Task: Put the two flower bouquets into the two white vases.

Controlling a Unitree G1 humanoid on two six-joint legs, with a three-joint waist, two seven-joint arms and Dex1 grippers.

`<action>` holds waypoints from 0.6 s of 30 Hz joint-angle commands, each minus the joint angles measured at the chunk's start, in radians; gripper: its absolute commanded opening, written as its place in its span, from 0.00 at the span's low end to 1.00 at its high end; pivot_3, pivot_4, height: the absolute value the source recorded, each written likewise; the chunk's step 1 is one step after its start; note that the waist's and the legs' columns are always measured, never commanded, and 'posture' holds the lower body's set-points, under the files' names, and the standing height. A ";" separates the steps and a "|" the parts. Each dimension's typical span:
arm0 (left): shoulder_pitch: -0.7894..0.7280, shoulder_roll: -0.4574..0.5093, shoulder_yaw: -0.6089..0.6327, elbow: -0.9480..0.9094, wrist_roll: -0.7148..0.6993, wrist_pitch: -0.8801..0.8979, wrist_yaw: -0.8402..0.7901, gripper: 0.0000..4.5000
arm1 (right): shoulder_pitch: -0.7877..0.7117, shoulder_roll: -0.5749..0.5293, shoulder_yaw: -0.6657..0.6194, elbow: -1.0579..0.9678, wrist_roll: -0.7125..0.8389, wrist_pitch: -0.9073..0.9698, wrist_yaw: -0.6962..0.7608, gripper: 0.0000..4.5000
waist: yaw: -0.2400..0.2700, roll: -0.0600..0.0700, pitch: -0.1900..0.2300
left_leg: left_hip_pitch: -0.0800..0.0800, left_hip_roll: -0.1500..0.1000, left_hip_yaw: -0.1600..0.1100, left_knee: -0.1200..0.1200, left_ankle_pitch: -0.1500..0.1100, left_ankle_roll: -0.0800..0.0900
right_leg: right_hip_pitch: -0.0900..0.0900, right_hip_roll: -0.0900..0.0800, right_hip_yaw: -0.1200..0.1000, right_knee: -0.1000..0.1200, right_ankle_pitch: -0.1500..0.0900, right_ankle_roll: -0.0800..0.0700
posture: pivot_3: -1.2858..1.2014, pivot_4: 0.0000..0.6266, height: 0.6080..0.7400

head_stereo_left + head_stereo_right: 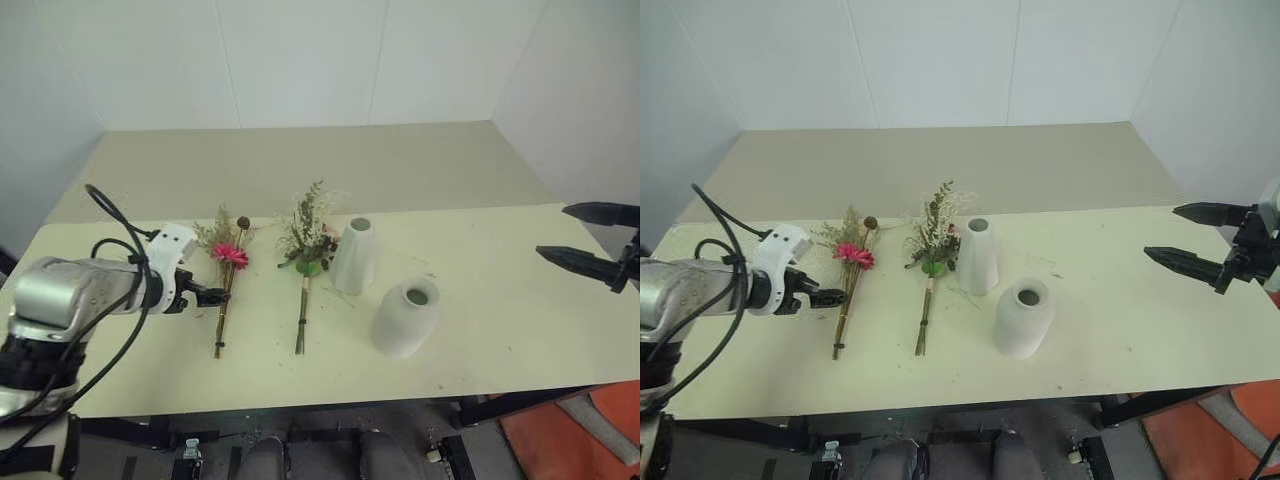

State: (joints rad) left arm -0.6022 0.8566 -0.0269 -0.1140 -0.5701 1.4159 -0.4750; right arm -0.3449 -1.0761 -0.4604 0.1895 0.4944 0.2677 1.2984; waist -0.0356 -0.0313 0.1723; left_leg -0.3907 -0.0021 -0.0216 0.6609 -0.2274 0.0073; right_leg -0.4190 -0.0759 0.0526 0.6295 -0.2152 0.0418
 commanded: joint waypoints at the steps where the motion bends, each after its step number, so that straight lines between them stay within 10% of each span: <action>1: -0.058 -0.031 -0.041 0.053 0.061 -0.018 0.023 1.00 | -0.022 -0.005 -0.013 -0.020 0.018 -0.021 -0.003 1.00 | 0.001 0.000 0.000 | 0.000 0.000 0.000 0.000 0.000 0.000 | 0.000 0.000 0.000 0.000 0.000 0.000 | 0.52 0.24 1.00; 6: -0.108 -0.070 -0.094 0.127 0.122 -0.044 0.027 1.00 | -0.024 -0.001 -0.014 -0.031 0.025 -0.023 -0.006 1.00 | 0.002 0.000 0.000 | -0.001 0.000 0.000 0.000 0.000 0.000 | -0.001 0.000 0.000 0.000 0.001 -0.002 | 0.52 0.24 1.00; 18: -0.126 -0.137 -0.090 0.183 0.194 -0.123 0.009 0.17 | 0.036 0.001 -0.061 -0.084 0.044 -0.008 -0.015 1.00 | 0.016 0.000 0.000 | 0.000 0.000 0.000 0.000 0.000 0.000 | -0.001 0.000 0.000 0.000 0.001 -0.002 | 0.52 0.24 1.00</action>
State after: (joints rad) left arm -0.7246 0.7244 -0.1405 0.0912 -0.3892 1.3202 -0.4678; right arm -0.3062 -1.0650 -0.4676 0.1365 0.5157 0.2666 1.2939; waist -0.0200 -0.0313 0.1723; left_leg -0.3913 -0.0026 -0.0216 0.6610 -0.2274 0.0073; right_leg -0.4198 -0.0761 0.0530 0.6300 -0.2140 0.0401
